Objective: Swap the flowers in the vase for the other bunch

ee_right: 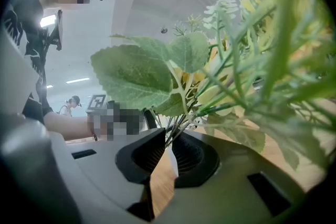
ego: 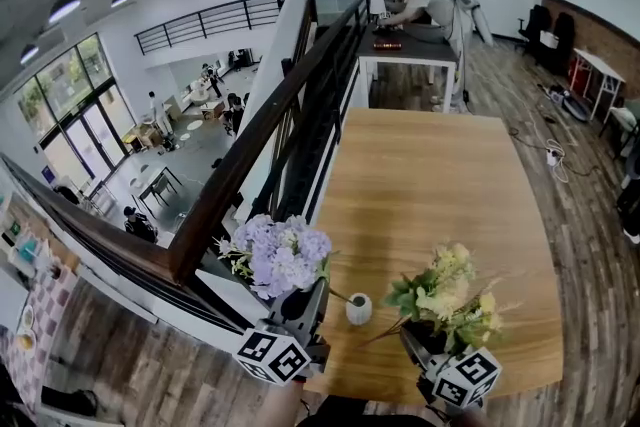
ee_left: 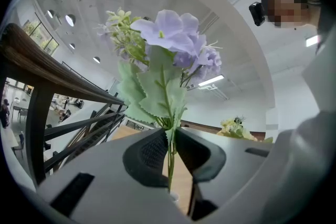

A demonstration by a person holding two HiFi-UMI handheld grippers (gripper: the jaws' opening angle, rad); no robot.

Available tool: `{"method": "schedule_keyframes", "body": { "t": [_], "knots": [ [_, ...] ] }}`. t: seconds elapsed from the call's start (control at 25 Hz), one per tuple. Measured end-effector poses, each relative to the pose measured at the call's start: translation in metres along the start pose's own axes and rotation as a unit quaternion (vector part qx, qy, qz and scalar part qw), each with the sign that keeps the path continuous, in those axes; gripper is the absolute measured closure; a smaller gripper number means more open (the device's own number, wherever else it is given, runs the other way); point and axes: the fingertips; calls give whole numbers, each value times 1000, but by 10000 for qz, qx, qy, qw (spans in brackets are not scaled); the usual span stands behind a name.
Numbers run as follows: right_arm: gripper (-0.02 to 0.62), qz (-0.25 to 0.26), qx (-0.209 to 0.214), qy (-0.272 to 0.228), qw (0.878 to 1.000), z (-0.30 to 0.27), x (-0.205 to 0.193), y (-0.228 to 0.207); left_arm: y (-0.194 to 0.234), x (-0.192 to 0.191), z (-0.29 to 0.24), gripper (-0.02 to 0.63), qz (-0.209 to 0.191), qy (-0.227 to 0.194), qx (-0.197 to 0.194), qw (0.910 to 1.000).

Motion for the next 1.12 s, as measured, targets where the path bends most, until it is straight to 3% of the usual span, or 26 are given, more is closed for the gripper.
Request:
{"method": "schedule_keyframes", "body": {
  "t": [1.12],
  "knots": [
    [537,124,499,146,9986,-26,-3,37,24,27,51,558,-54,-275,380,9989]
  ]
}}
Point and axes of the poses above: the fingertips, and each gripper's own axes: z backward along the fingers, y to its left, x out of its top, and after that the axes turned 7 degrees about x, right-handed
